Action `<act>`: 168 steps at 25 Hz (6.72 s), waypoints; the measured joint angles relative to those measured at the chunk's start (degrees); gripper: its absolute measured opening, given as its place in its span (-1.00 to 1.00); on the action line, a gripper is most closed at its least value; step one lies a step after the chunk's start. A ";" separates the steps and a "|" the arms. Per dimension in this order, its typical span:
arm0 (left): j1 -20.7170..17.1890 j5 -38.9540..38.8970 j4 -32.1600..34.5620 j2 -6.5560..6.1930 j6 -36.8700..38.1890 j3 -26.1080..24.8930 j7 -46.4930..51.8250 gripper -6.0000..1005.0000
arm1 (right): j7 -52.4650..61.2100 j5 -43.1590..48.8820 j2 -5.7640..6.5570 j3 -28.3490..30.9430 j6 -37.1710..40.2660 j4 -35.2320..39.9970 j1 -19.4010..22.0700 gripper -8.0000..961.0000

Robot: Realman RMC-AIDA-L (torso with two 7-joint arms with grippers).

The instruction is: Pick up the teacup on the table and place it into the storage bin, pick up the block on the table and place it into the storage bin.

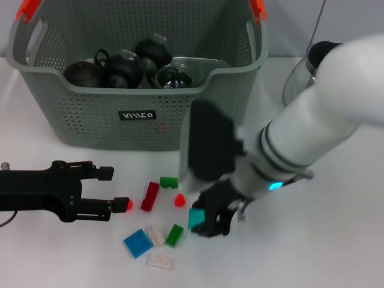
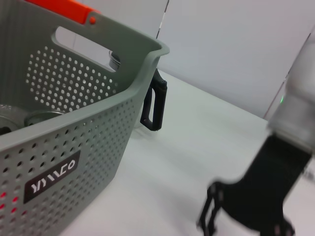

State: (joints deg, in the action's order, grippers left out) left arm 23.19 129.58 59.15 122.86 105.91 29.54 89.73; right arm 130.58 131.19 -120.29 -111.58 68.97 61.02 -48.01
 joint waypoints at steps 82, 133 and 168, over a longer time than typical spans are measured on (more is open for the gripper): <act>0.98 -0.64 -0.36 -0.26 0.06 -0.10 -0.52 0.68 | -1.41 -7.39 -1.15 -4.13 -8.93 -7.08 -1.37 0.90; 1.32 -0.64 -1.49 -0.96 -0.53 -3.86 -0.83 0.69 | -0.41 -4.63 0.15 20.58 9.81 8.01 4.07 -0.02; 2.20 -0.83 -2.22 -0.96 0.08 -3.30 -0.84 0.68 | 2.09 4.01 0.13 40.13 -2.56 3.97 -13.28 0.74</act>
State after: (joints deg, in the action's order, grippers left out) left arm 25.39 128.75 56.93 121.90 105.99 26.24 88.90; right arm 132.67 135.20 -120.16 -71.45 66.41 64.99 -61.29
